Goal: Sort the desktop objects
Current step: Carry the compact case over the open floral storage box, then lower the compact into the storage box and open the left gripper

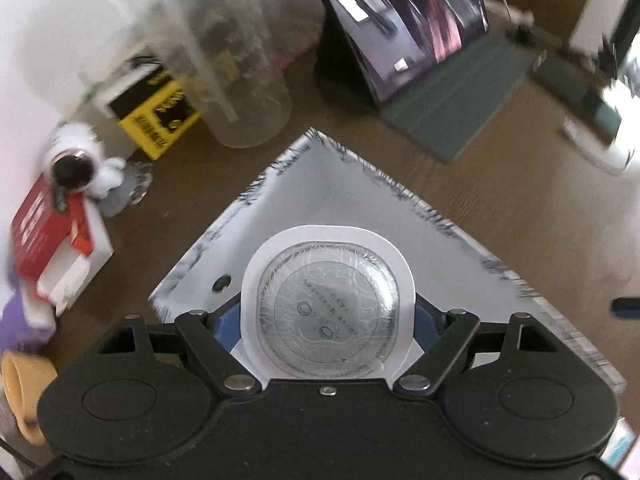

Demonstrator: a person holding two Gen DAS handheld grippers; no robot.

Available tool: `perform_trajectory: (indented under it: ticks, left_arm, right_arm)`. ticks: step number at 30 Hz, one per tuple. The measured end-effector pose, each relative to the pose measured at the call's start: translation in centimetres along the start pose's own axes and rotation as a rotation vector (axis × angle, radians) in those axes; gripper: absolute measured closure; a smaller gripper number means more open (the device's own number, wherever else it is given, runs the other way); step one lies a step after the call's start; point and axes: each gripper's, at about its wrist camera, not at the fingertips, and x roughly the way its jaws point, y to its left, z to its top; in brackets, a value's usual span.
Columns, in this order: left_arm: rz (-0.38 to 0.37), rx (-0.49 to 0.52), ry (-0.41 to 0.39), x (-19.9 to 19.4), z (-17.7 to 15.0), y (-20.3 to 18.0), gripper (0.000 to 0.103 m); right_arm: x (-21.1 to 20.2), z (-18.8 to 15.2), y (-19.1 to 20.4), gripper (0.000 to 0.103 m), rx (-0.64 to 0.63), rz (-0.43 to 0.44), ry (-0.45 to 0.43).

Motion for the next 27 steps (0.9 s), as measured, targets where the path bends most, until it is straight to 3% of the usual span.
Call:
perform_trajectory:
  ticks: [13, 19, 27]
  left_arm:
    - [-0.004, 0.196, 0.078, 5.4, -0.9, -1.8, 0.023]
    - [0.022, 0.215, 0.076, 6.8, -0.6, -1.5, 0.023]
    - [0.02, 0.204, 0.072, 7.3, 0.1, -0.3, 0.022]
  right_arm:
    - [4.1, 2.2, -4.9, 0.0, -0.171, 0.097, 0.083]
    - [5.1, 2.2, -6.5, 0.0, -0.229, 0.134, 0.11]
    - [5.3, 1.5, -6.9, 0.0, -0.171, 0.139, 0.108]
